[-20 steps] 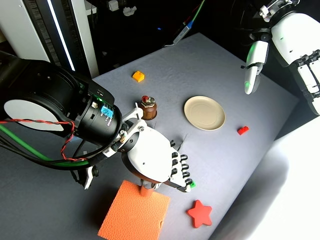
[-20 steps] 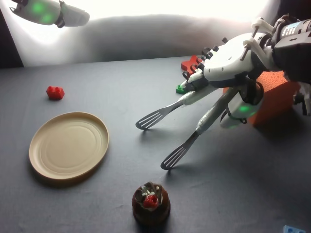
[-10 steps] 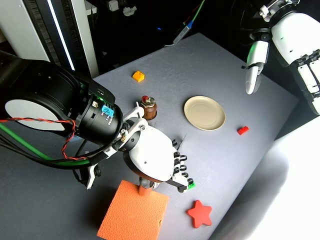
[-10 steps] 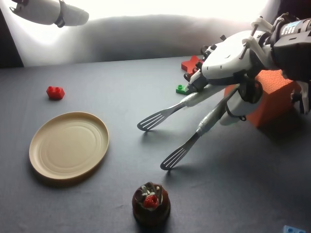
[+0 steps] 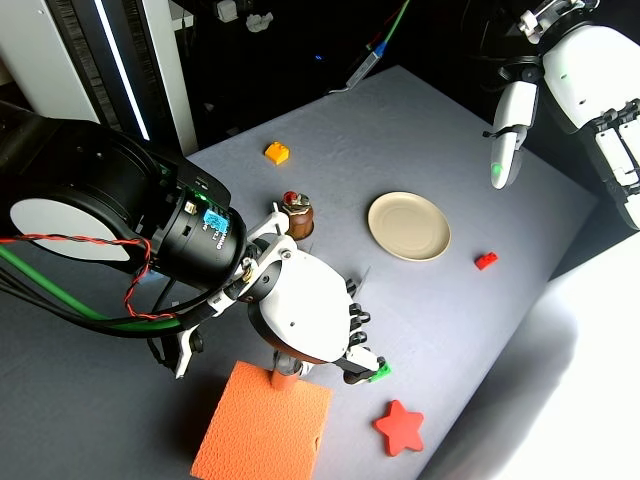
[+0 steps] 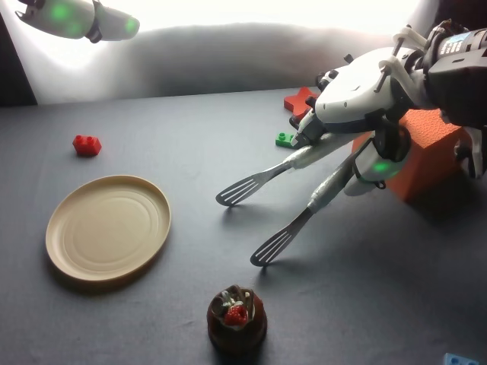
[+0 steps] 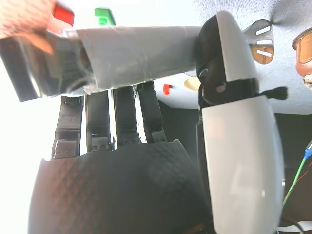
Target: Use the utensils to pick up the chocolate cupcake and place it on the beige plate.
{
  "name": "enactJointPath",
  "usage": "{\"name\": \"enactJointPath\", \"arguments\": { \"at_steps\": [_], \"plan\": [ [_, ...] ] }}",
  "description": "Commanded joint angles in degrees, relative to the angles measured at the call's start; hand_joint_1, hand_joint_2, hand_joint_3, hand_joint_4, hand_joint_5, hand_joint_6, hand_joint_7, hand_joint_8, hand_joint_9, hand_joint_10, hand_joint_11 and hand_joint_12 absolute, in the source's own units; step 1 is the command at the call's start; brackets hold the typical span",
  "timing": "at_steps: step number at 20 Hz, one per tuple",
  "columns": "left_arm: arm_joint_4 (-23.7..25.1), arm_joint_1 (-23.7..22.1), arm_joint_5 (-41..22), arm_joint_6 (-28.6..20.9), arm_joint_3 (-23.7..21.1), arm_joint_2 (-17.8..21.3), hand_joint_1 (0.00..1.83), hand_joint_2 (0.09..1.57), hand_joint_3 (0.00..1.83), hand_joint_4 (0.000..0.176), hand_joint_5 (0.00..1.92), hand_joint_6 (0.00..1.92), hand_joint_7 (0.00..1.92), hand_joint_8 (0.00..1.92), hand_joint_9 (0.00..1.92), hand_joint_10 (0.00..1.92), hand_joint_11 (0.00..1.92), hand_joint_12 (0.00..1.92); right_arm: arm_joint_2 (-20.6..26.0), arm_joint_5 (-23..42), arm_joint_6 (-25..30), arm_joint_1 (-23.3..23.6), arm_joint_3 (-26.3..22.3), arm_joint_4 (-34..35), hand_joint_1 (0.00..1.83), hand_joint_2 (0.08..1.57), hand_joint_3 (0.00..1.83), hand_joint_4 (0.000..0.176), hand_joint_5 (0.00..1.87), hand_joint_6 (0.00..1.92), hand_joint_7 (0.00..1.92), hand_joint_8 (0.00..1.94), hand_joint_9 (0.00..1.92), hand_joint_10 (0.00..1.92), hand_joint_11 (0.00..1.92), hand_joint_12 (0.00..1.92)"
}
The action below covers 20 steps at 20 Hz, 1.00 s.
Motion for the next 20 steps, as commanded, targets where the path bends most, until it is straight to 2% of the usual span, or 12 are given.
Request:
{"name": "enactJointPath", "arguments": {
  "at_steps": [1,4,7,11,12,13,14,15,16,18,19,20],
  "plan": [
    [0.66,-0.6,0.36,0.02,0.09,0.61,0.0,1.1,0.0,0.0,0.03,0.01,0.0,0.0,0.0,0.0,0.0,0.0,0.46,3.77,-0.37,0.13,0.25,-0.39,0.95,1.1,0.0,0.0,0.63,0.03,0.62,0.01,0.53,0.02,0.0,1.25],
    [0.66,-0.6,0.35,0.02,0.12,0.59,0.0,1.1,0.0,0.0,0.03,0.01,0.0,0.0,0.0,0.0,0.0,0.0,0.49,3.97,-0.37,0.18,0.24,-0.39,0.99,1.1,0.0,0.0,0.68,0.02,0.67,0.01,0.59,0.02,0.0,1.4],
    [0.66,-0.6,0.35,0.02,0.12,0.58,0.0,1.1,0.0,0.0,0.01,0.0,0.0,0.0,0.0,0.0,0.0,0.0,0.49,3.97,-0.37,0.2,0.24,-0.39,1.0,1.1,0.0,0.0,0.77,0.04,0.7,0.01,0.62,0.02,0.0,1.46],
    [0.66,-0.6,0.35,0.02,0.12,0.57,0.0,1.1,0.0,0.0,0.02,0.0,0.0,0.0,0.0,0.0,0.0,0.0,0.5,3.97,-0.36,0.21,0.22,-0.39,1.03,1.11,0.0,0.0,0.83,0.04,0.74,0.01,0.64,0.02,0.0,1.44],
    [0.66,-0.6,0.35,0.02,0.11,0.57,0.0,1.11,0.0,0.0,0.03,0.0,0.0,0.0,0.0,0.0,0.0,0.0,0.5,3.97,-0.36,0.21,0.21,-0.39,1.06,1.18,0.0,0.0,0.85,0.95,0.77,0.0,0.65,0.01,0.0,1.52],
    [0.66,-0.6,0.35,0.02,0.11,0.57,0.0,1.11,0.0,0.0,0.04,0.01,0.01,0.0,0.0,0.0,0.0,0.0,0.51,3.97,-0.36,0.23,0.17,-0.39,1.05,1.14,0.0,0.0,0.7,0.59,0.76,0.0,0.66,0.01,0.0,1.49],
    [0.66,-0.6,0.35,0.02,0.11,0.57,0.0,1.11,0.0,0.0,0.03,0.01,0.0,0.0,0.0,0.0,0.0,0.0,0.54,3.97,-0.36,0.23,0.11,-0.39,1.05,1.12,0.0,0.0,0.75,0.33,0.77,0.0,0.67,0.01,0.0,1.52],
    [0.66,-0.59,0.35,0.02,0.11,0.59,0.0,1.11,0.0,0.0,0.03,0.0,0.0,0.0,0.0,0.0,0.0,0.0,0.59,3.97,-0.36,0.25,0.01,-0.39,1.05,1.12,0.0,0.0,0.77,0.17,0.78,0.0,0.67,0.0,0.0,1.52],
    [0.66,-0.59,0.35,0.02,0.11,0.59,0.0,1.11,0.0,0.0,0.03,0.0,0.0,0.0,0.0,0.0,0.0,0.0,0.63,3.97,-0.36,0.29,-0.07,-0.39,1.05,1.11,0.0,0.0,0.83,0.1,0.78,0.0,0.68,0.0,0.0,1.53],
    [0.66,-0.59,0.35,0.02,0.1,0.59,0.0,1.11,0.0,0.0,0.03,0.0,0.0,0.0,0.0,0.0,0.0,0.0,0.66,3.97,-0.36,0.39,-0.13,-0.39,1.05,1.11,0.0,0.0,0.84,0.08,0.78,0.0,0.69,0.0,0.0,1.53],
    [0.66,-0.59,0.35,0.02,0.1,0.59,0.0,1.11,0.0,0.0,0.03,0.0,0.0,0.0,0.0,0.0,0.0,0.0,0.71,3.97,-0.36,0.45,-0.15,-0.39,1.08,1.15,0.0,0.0,0.87,0.91,0.79,0.0,0.68,0.0,0.0,1.53],
    [0.66,-0.59,0.35,0.02,0.1,0.59,0.0,1.11,0.0,0.0,0.03,0.0,0.0,0.0,0.0,0.0,0.0,0.0,0.77,3.96,-0.36,0.52,-0.17,-0.38,1.07,1.17,0.01,0.0,0.85,1.14,0.8,0.0,0.68,0.0,0.0,1.51]
  ]
}}
